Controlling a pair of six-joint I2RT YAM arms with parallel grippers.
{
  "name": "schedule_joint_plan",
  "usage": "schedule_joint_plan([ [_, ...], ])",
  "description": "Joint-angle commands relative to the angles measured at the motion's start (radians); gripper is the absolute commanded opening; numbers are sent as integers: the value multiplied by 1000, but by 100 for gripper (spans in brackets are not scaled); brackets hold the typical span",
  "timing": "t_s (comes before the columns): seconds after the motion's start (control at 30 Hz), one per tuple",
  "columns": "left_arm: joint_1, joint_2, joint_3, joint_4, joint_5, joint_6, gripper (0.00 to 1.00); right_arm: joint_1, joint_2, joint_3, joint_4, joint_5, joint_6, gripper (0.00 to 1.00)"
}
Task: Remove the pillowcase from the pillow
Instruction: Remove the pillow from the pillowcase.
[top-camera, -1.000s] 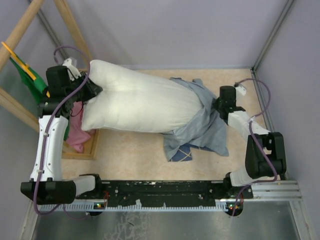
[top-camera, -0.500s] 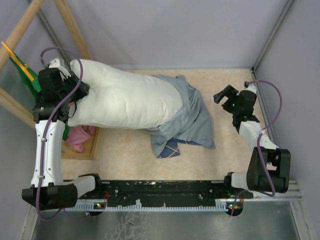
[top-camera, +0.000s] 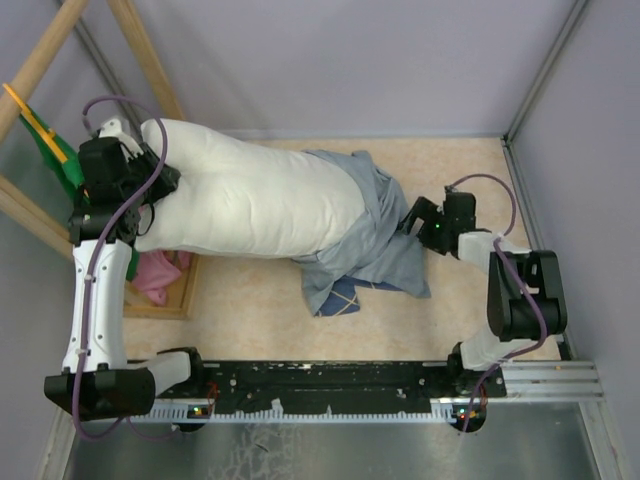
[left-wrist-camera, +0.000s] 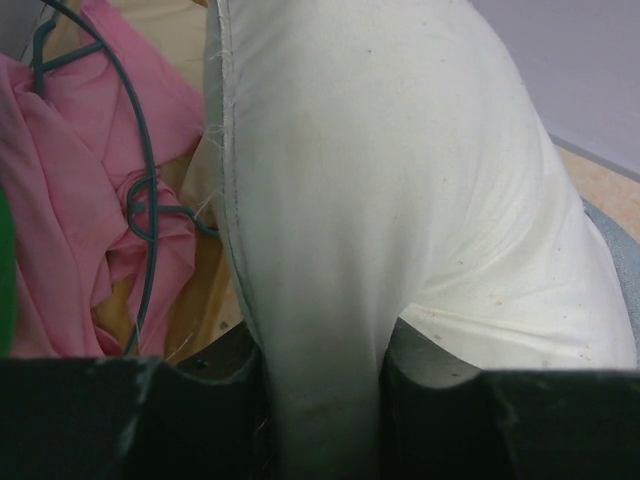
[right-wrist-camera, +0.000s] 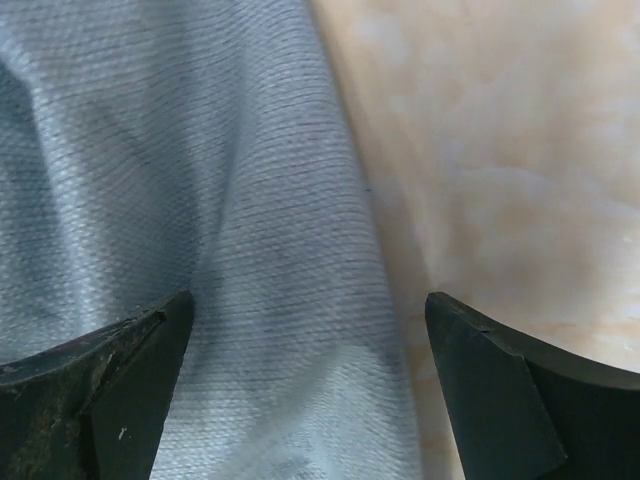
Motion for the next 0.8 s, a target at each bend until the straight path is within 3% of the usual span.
schedule_joint_plan([
  [0.0, 7, -20, -7, 88, -4, 11, 0, 52, 32, 32, 36, -53, -10, 99],
  [0.07, 7, -22, -11, 89, 0, 6, 0, 77, 44, 33, 37, -61, -11, 99],
  [0.13, 7, -22, -12, 93, 12, -4, 0, 91, 51, 32, 40, -75, -14, 83],
  [0.17, 6, -21, -12, 96, 21, -10, 0, 91, 50, 28, 45, -82, -13, 66],
  [0.23, 8, -16, -6, 106, 43, -29, 0, 89, 42, 21, 50, -73, -8, 15],
  [0.27, 8, -13, 0, 115, 51, -40, 0, 81, 31, 20, 50, -66, -5, 0],
  [0.43, 26, 34, 113, 144, 109, -95, 0, -53, -44, 69, 93, -108, 79, 0],
  [0.63, 41, 130, 431, 201, 161, -188, 0, -111, -212, 292, -18, 149, 72, 0],
  [0.77, 47, 171, 558, 277, 169, -264, 0, -126, -221, 270, -22, 324, 116, 0],
])
